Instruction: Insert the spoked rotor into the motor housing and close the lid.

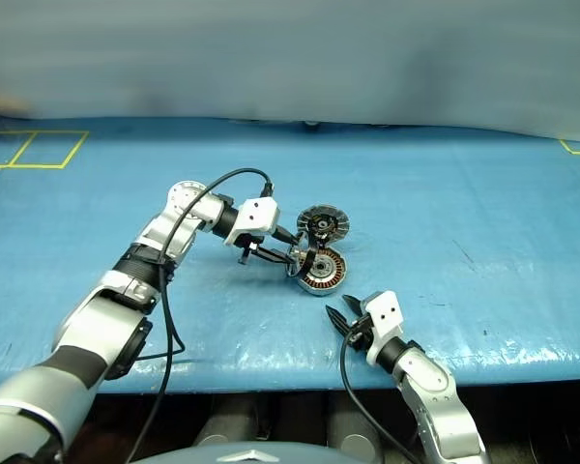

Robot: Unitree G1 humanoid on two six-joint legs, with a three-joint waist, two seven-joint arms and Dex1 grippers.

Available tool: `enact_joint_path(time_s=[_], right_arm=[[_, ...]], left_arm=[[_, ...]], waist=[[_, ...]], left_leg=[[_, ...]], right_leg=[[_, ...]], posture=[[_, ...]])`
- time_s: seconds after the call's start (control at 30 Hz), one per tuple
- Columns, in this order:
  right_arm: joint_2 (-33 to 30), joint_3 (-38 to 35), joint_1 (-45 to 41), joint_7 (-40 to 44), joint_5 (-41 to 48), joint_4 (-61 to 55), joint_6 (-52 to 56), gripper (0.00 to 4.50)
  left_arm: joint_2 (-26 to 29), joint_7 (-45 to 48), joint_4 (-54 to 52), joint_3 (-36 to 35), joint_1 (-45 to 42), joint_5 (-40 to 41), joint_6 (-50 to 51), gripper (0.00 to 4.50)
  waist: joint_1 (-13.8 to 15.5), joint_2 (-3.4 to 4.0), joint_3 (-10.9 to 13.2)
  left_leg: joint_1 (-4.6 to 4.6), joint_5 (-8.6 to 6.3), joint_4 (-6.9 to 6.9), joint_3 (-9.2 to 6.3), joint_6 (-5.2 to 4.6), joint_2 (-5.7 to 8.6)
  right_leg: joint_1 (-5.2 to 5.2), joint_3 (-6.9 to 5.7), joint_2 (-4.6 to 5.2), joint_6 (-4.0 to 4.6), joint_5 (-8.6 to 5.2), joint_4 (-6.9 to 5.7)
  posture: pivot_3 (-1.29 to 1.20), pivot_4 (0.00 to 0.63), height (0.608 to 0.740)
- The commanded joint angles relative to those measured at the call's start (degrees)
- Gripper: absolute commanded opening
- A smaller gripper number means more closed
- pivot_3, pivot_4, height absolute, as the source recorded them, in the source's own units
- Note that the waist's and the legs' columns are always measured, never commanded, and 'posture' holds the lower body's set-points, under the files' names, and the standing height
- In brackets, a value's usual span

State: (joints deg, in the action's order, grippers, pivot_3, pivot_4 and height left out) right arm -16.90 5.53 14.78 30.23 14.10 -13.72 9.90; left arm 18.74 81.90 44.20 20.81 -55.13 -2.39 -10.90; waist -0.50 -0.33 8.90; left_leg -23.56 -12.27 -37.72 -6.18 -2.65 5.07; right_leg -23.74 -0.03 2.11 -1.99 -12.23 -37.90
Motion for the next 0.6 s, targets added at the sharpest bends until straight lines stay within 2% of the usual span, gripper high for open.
enact_joint_path(time_s=[0.03,0.6], right_arm=[[0.5,-0.4,0.3,-0.2,0.2,-1.0,-1.7,2.16],[1.4,-0.1,1.1,-1.0,-0.4,-0.6,-2.8,2.16]], left_arm=[[-0.8,0.4,1.6,-0.2,-3.1,-0.5,-2.3,1.64],[-4.4,-0.2,12.3,2.1,-9.2,-5.9,-10.4,1.64]], waist=[[0.0,0.00,0.0],[-0.1,-0.02,0.0]], left_leg=[[0.00,0.00,0.00,0.00,0.00,0.00],[0.00,0.00,0.04,0.00,-0.01,0.00]], right_leg=[[0.00,0.00,0.00,0.00,0.00,0.00],[-0.01,-0.01,-0.03,-0.02,-0.01,0.01]], posture=[[0.00,0.150,0.740],[0.00,0.150,0.740]])
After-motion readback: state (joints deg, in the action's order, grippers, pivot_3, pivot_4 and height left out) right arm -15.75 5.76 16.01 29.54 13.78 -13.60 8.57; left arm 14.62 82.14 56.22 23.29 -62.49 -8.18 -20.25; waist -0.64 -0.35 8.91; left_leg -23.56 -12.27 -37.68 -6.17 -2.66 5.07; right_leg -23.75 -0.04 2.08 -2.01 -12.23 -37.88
